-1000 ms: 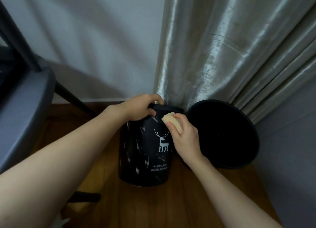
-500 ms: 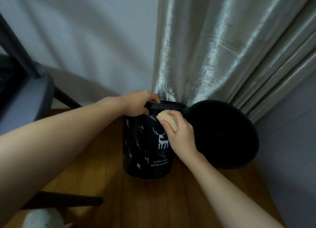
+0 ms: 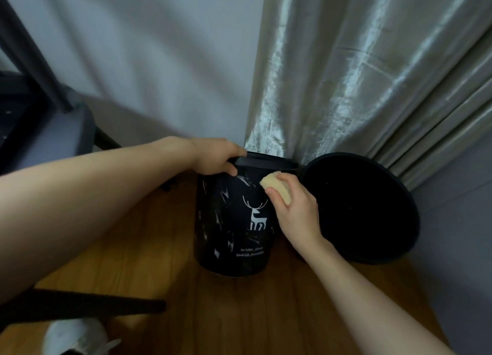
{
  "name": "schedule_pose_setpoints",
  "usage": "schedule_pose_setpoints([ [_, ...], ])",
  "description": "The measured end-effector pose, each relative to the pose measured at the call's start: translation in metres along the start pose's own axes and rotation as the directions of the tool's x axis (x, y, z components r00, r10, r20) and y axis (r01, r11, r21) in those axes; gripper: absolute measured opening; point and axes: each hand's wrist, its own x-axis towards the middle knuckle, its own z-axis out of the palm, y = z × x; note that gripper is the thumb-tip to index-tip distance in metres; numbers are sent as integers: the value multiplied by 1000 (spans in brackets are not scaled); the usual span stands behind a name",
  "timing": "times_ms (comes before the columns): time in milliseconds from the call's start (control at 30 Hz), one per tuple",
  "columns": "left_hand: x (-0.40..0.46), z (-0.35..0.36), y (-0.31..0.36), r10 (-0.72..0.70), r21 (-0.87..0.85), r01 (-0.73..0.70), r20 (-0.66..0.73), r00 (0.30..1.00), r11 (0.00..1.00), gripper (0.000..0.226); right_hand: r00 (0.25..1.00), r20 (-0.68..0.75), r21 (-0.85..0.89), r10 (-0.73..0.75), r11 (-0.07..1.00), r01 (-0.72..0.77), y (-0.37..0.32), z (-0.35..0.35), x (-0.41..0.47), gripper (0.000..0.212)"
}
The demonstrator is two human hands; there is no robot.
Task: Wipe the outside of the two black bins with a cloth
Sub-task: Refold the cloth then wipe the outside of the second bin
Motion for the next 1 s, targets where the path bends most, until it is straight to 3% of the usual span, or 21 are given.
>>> schedule_pose_setpoints([
  [333,11,8,7,69,-18,-71,-93,993,997,8,996,-44,-47,-82,996,80,-8,4,1,32],
  [467,12,10,9,79,-18,-81,-111,991,997,11,992,-52,-58,-112,992,109,-9,7,2,29],
  [667,15,12,10,98,-5,-100,-139,985,995,13,992,-112,-100,-50,994,39,2,4,2,24],
  [867,15,12,12,99,-33,-104,-132,986,994,12,982,-26,-181,-188,967,180,-20,17,9,28],
  [1000,12,10,13,89,-55,-96,-112,990,994,26,992,-67,-200,-109,975,94,-9,7,8,27],
])
